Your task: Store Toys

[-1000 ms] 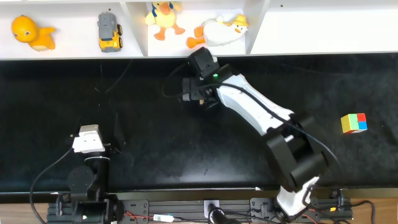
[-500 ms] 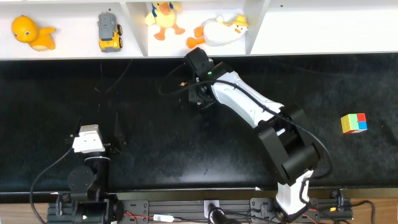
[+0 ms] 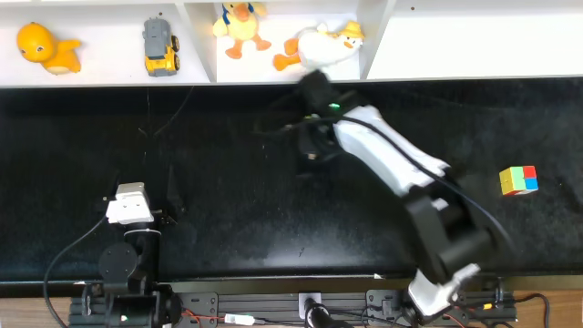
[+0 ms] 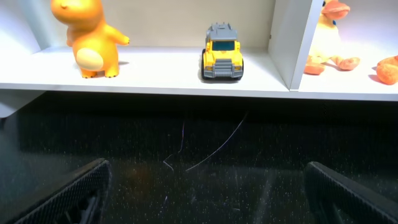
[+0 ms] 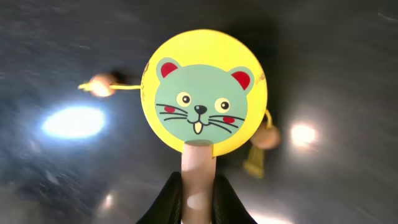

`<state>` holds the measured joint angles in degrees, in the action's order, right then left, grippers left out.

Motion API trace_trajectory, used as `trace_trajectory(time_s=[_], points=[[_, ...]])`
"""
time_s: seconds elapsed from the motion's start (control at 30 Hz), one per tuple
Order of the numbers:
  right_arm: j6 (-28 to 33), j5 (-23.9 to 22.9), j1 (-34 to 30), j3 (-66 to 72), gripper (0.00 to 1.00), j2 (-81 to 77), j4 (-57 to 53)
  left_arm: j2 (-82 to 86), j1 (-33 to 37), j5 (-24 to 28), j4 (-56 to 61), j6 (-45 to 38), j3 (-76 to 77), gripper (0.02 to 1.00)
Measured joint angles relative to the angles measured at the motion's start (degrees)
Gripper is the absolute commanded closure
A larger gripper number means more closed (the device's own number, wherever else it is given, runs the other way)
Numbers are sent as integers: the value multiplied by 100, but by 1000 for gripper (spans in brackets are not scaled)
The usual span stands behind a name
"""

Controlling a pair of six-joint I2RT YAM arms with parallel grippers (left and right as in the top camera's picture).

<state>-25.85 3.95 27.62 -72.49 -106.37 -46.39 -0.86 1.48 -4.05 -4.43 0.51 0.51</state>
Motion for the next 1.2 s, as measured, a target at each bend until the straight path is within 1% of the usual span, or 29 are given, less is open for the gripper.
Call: trace_trajectory(time_s=[0.13,0.23,0.33,0.43,0.53,0.67,0.8,1.07,1.2], points=[[42,-59,-562,1027,928,1340,4,0,0,0,2,0,0,20],[216,-114,-1134,1611,899,2450,-168,2,0,0,0,0,0,20],[603,-216,-1718,1777,836,3224,-426,0,0,2,0,0,0,20],[1176,-282,-2203,1716,836,3582,-452,0,-2,0,2,0,0,20],[1738,-402,-2509,1495,858,3493,-463,0,0,0,0,0,0,20],[2328,-693,-2640,966,866,2990,-297,0,0,0,2,0,0,20],[2739,-846,-2640,382,860,2302,280,0,0,0,2,0,0,20],[3128,-951,-2514,-240,842,1137,1082,0,0,0,0,2,0,20],[3204,-890,-2450,-304,840,772,1554,0,0,0,0,0,0,20]])
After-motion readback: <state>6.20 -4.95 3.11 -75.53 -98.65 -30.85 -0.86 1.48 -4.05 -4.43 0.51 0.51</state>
